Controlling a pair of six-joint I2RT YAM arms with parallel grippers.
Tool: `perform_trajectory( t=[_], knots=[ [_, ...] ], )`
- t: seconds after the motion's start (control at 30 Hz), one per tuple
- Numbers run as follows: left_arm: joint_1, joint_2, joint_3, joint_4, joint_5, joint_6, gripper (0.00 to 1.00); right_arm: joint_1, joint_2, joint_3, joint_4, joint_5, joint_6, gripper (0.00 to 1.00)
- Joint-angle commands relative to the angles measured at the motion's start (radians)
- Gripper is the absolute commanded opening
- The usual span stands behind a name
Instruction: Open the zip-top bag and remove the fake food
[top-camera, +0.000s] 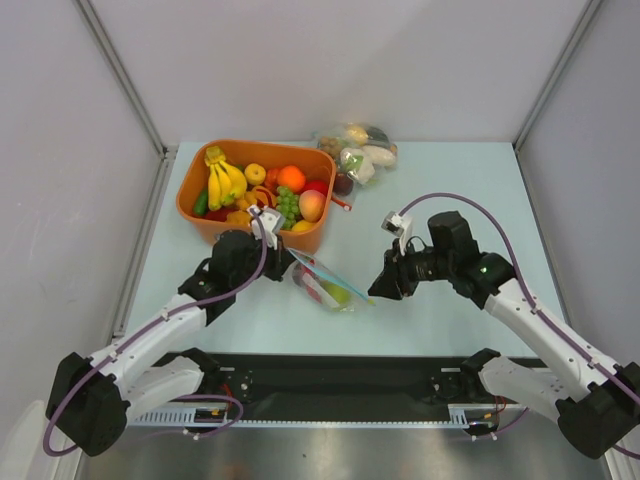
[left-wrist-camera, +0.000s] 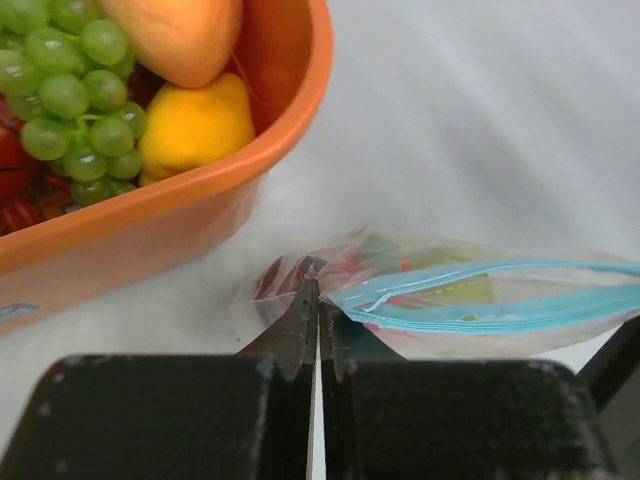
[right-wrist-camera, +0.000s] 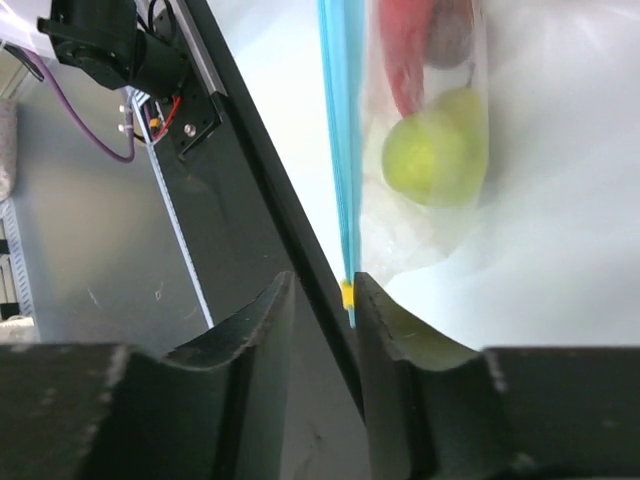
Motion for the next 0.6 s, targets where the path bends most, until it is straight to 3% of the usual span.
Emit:
perform_trajectory(
  t=[0.0, 0.2, 0.57],
  knots=[
    [-0.046, 0.033, 0.005, 0.053, 0.066, 0.076, 0.01, 0.0, -0.006, 0.069, 0.036, -0.019, 0.021, 0.38],
    [-0.107, 0.07, 0.019, 0.051, 0.102, 0.089, 0.0, 0.04, 0.06, 0.095, 0.134, -0.004, 0.047, 0.46],
    [-0.121, 0.055, 0.031, 0.034, 0.108, 0.109, 0.0, 0.086, 0.155, 0.089, 0.231, 0.114, 0.03, 0.55]
  ],
)
